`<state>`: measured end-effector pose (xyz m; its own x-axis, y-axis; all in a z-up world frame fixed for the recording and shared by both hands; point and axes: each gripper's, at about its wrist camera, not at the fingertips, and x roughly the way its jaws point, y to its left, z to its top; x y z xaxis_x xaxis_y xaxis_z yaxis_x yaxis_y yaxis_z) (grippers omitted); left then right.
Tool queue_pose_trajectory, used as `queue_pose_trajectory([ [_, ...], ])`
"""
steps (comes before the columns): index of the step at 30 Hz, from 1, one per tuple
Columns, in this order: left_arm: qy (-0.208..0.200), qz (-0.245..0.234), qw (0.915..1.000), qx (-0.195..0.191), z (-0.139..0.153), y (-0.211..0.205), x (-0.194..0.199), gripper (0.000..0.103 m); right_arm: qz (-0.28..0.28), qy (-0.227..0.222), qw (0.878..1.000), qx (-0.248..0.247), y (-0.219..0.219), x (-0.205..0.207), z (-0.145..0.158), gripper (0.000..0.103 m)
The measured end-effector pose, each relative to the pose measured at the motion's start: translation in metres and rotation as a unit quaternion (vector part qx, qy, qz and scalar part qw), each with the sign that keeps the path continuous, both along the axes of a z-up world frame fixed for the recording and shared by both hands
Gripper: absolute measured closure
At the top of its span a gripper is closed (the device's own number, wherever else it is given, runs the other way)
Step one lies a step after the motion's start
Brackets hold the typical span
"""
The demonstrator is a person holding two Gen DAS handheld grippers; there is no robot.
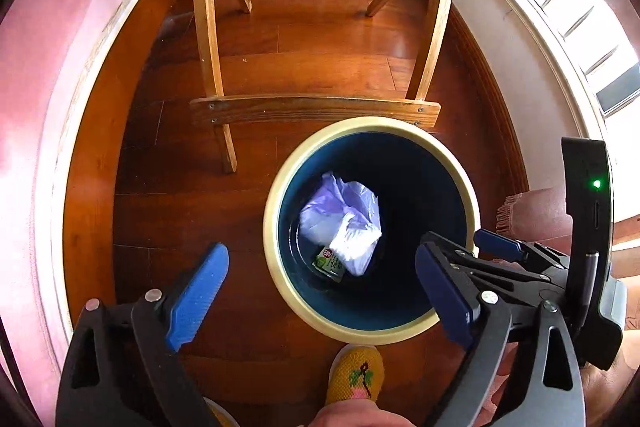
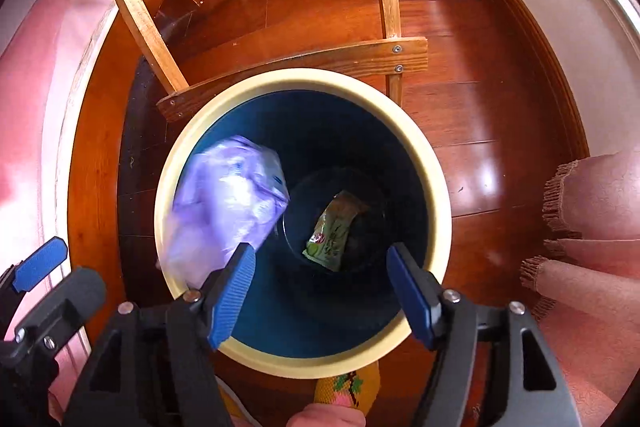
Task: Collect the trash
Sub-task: 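Carry both items over the bin and open both grippers to drop them, then raise both tools back toward the table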
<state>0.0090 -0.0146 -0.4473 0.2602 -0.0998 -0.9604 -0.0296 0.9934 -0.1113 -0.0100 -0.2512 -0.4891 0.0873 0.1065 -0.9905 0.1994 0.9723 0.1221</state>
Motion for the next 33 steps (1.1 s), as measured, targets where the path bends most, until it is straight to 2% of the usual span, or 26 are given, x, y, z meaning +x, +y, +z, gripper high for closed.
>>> queue_pose_trajectory([
  [3, -0.014, 0.003, 0.9999, 0.004, 0.024, 0.004, -0.008, 0.008, -0.001, 0.0, 1.0, -0.011, 0.0, -0.004, 0.022, 0.034],
  [7, -0.039, -0.018, 0.9989, 0.018, 0.066, 0.005, -0.023, 0.008, -0.019, -0.003, 0.999, -0.033, 0.004, -0.015, 0.067, 0.034],
  [13, -0.061, -0.049, 0.9965, 0.032, 0.137, 0.009, -0.052, 0.008, -0.059, -0.032, 0.997, -0.049, 0.015, -0.035, 0.155, 0.034],
  [20, -0.093, -0.046, 0.9933, 0.052, 0.229, 0.023, -0.067, 0.008, -0.104, -0.083, 0.99, -0.044, 0.03, -0.054, 0.266, 0.034],
  [23, -0.111, -0.038, 0.9916, 0.053, 0.267, 0.034, -0.071, 0.008, -0.099, -0.104, 0.988, -0.05, 0.04, -0.055, 0.308, 0.034],
  [25, -0.125, -0.035, 0.9892, 0.067, 0.288, 0.039, -0.071, 0.008, -0.096, -0.117, 0.987, -0.057, 0.045, -0.054, 0.334, 0.034],
  [33, -0.164, -0.024, 0.9811, 0.099, 0.366, 0.057, -0.052, 0.008, -0.102, -0.158, 0.978, -0.088, 0.05, -0.028, 0.416, 0.034],
])
